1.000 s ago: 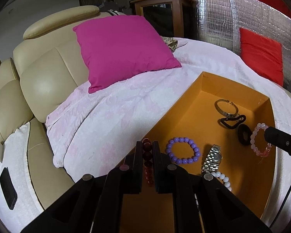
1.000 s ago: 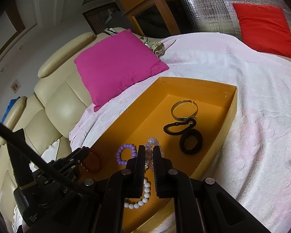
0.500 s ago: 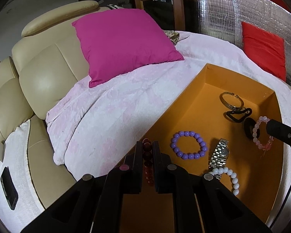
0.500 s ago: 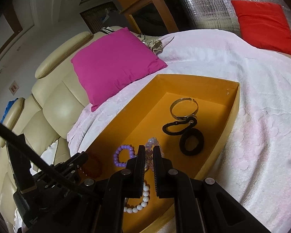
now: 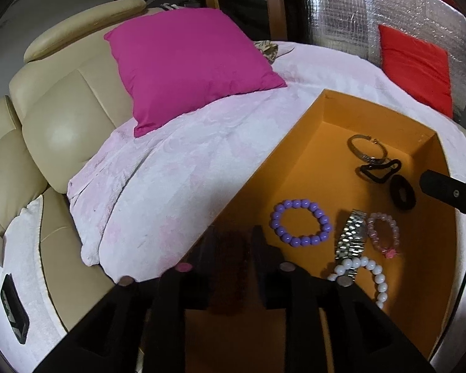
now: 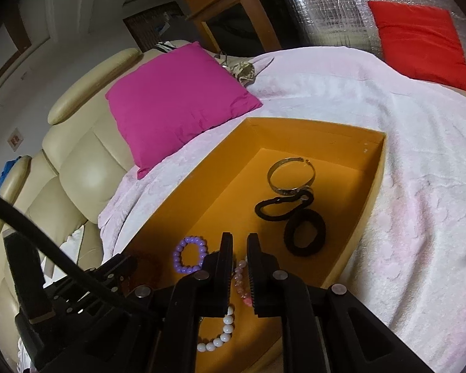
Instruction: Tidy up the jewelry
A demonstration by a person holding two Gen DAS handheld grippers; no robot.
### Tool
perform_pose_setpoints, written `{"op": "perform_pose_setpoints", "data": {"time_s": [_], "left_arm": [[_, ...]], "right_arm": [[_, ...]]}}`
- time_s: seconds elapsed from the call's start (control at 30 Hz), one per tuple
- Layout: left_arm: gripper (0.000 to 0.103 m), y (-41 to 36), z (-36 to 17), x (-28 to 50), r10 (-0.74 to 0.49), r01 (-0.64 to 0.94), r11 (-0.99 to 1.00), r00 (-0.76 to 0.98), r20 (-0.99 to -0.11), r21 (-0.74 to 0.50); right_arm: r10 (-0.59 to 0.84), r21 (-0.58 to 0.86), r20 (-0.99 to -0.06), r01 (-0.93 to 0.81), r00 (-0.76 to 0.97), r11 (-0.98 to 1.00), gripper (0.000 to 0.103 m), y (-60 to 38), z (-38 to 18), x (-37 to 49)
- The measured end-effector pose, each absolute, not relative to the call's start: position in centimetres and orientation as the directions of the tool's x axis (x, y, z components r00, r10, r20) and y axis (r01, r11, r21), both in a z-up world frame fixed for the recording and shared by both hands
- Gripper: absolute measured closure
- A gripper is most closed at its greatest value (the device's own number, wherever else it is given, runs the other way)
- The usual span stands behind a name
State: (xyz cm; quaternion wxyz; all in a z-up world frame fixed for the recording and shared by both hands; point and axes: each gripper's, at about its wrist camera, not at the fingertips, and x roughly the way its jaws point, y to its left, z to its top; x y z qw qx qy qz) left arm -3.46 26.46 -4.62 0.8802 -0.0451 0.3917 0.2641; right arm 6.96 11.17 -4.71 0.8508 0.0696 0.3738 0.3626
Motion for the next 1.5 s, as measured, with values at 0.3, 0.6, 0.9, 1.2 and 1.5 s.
{"op": "perform_pose_setpoints", "data": {"time_s": [0.3, 0.6, 0.9, 1.2, 1.5], "left_arm": [[0.036, 23.7, -0.2, -6.6, 0.489, -0.523, 0.840, 0.614, -0.620, 0.145], [0.012, 19.8, 7.8, -12.5, 0.563, -0.554, 0.813, 0.668, -0.487, 0.179], [0.007, 17.4, 12.7, -18.1, 0.620, -0.608, 0.773, 0.659, -0.426, 0.183], [0.007, 14.6, 15.0, -22.6, 0.613, -0.576, 0.787, 0.694, -0.377, 0.219], [0.007, 13.6, 15.8, -24.1, 0.588, -0.551, 0.807, 0.711, -0.385, 0.215]], "right_arm": [[0.645, 0.334, -0.568, -0.572, 0.511, 0.749, 0.090, 8.3, -1.8, 4.8], [0.642, 0.288, -0.495, -0.587, 0.585, 0.757, 0.054, 2.4, 2.5, -1.7], [0.590, 0.205, -0.489, -0.572, 0.643, 0.794, 0.049, -3.0, 4.9, -9.5], [0.553, 0.158, -0.491, -0.556, 0.673, 0.816, 0.047, -4.9, 6.9, -15.6], [0.543, 0.141, -0.471, -0.548, 0.695, 0.824, 0.042, -5.2, 8.6, -18.3]]}}
